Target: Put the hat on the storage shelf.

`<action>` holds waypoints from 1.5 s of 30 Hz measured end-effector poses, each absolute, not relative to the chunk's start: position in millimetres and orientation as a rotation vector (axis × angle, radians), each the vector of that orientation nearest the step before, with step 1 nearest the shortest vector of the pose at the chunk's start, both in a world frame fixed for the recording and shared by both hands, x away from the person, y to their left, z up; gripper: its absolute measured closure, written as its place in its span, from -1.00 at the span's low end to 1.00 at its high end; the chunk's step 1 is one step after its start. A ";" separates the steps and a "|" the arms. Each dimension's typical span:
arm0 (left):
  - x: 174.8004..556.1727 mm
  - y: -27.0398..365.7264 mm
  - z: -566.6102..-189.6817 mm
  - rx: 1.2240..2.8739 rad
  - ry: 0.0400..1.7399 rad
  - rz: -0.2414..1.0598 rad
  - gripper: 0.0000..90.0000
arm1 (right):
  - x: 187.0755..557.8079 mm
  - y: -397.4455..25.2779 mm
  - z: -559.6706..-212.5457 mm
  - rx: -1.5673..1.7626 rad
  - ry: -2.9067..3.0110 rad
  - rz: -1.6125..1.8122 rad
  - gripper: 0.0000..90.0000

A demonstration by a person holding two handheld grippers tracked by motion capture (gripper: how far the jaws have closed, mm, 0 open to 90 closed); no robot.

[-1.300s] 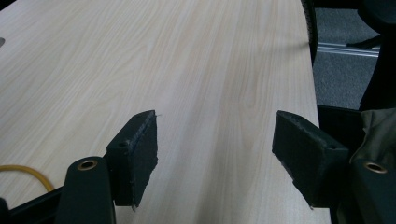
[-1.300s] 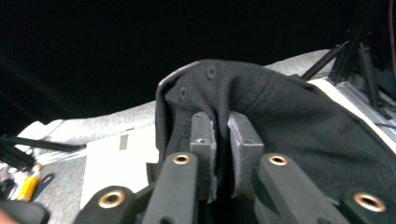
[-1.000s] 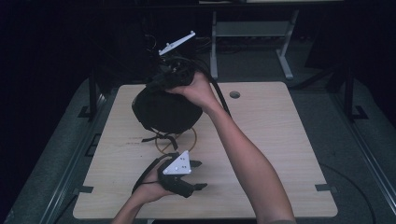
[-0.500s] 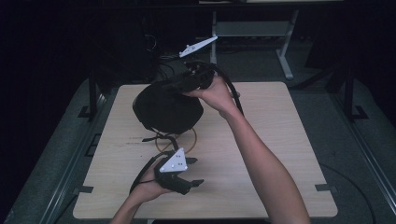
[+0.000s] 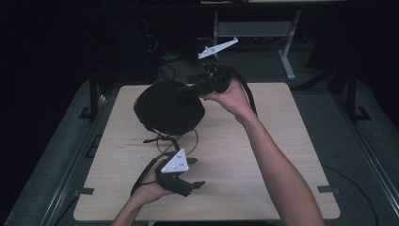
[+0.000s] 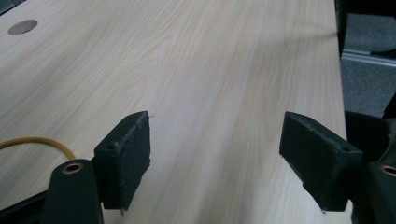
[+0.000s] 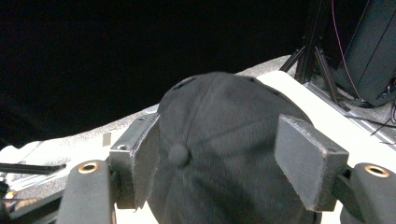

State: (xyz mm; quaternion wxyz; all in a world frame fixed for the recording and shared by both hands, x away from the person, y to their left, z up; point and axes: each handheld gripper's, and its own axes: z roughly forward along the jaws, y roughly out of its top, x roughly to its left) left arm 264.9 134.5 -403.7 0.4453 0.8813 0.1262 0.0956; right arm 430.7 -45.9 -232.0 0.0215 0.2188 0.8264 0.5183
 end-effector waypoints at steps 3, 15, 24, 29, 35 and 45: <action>264.6 133.1 -404.1 2.180 0.317 0.235 -0.49 | 429.7 -50.4 -233.9 0.686 2.567 1.594 -0.35; 265.9 133.1 -406.2 2.187 0.335 0.243 -0.53 | 424.0 -75.2 -239.9 0.731 2.556 1.602 -0.43; 266.5 132.5 -407.2 2.190 0.329 0.241 -0.54 | 419.5 -91.2 -244.7 0.763 2.542 1.587 -0.46; 266.1 131.1 -407.0 2.190 0.323 0.242 -0.54 | 417.6 -98.2 -243.6 0.759 2.525 1.595 -0.46; 266.0 131.3 -406.7 2.186 0.327 0.244 -0.54 | 412.7 -112.5 -245.2 0.771 2.512 1.592 -0.47; 266.1 129.5 -408.2 2.196 0.320 0.248 -0.54 | 404.4 -143.9 -254.4 0.829 2.473 1.601 -0.49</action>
